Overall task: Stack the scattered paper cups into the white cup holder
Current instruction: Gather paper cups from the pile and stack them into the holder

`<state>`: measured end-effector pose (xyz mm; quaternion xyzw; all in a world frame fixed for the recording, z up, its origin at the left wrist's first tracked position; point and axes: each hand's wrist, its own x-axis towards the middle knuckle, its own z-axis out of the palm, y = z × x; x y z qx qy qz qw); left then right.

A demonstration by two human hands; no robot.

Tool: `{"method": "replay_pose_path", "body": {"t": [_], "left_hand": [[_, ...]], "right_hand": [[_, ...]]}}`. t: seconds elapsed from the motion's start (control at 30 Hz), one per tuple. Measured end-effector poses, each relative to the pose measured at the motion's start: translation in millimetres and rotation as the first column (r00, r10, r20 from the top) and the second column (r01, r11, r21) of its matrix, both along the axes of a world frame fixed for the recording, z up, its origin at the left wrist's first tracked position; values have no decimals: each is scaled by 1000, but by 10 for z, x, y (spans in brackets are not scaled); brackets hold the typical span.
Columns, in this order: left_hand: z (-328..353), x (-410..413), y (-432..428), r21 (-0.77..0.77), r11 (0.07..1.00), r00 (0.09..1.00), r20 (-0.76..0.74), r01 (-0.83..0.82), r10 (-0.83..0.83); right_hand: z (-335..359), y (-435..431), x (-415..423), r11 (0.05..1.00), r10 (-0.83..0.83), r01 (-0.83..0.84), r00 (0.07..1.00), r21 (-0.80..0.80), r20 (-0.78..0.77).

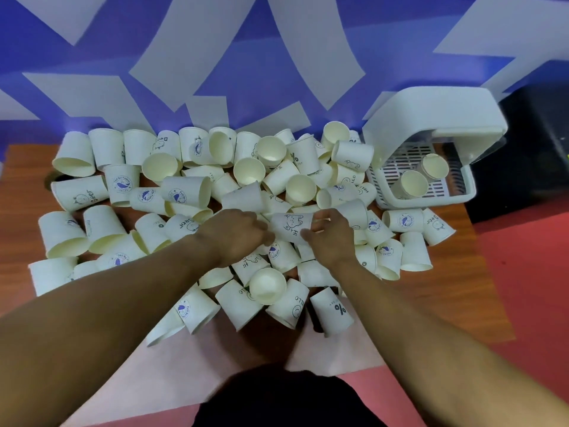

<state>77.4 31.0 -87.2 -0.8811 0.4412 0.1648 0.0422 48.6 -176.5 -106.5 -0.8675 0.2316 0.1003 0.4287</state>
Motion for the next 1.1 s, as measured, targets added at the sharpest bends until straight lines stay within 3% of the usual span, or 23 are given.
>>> {"method": "replay_pose_path", "body": {"t": [0.23,0.57,0.8,1.1], "left_hand": [[146,212,-28,-130,984,976,195,120,-93],[613,321,-953,-449,890,969,171,-83,177],[613,364,-1978,-547,808,883,241,-219,403],[454,487,-3271,-548,797,831,296,-256,470]], "right_hand": [[309,-162,37,997,-62,52,981,59,183],[834,-1225,243,985,-173,154,900,80,401],[654,-2167,368,986,-102,156,843,-60,528],[403,-3322,575,957,63,101,841,-270,538]]}}
